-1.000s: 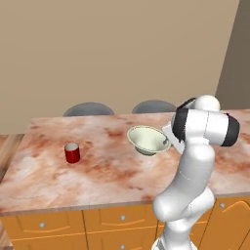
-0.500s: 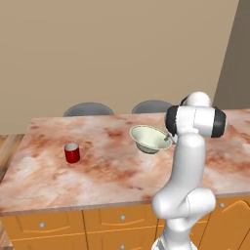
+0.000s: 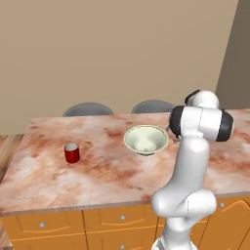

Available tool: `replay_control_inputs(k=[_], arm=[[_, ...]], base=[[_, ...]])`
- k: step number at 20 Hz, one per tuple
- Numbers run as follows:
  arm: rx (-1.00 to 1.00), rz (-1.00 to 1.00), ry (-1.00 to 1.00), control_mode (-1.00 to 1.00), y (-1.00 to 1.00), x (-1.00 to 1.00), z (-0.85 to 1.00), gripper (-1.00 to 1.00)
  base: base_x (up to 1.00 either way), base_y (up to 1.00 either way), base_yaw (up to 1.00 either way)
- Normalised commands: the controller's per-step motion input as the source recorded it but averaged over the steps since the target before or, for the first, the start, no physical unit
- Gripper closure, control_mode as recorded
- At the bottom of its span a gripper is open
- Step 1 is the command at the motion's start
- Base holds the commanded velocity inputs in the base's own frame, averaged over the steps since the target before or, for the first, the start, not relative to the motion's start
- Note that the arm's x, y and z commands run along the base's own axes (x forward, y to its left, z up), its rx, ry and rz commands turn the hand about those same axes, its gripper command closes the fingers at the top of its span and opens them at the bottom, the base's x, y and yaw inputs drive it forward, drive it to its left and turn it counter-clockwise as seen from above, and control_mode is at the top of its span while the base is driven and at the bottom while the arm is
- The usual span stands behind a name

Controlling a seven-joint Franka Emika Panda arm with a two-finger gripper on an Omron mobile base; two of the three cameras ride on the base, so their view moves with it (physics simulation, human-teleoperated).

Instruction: Clear the mugs and bowl far away from the sink.

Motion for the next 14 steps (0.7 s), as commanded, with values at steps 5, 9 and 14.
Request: replay_control_inputs(k=[5,9,14], arm=[[-0.09,0.05,-0.01,-1.0,0.07,-0.29,0.77,-1.0],[-0.4,-0.03,0.0,-1.0,0.46,-0.21,0.87,-1.0],[-0.38,-0.11,-0.01,-1.0,0.25,-0.37,0.68,-1.0]], base=[[0.0,0.0,0.0],[0.0,0.0,0.0],[0.0,0.0,0.0]])
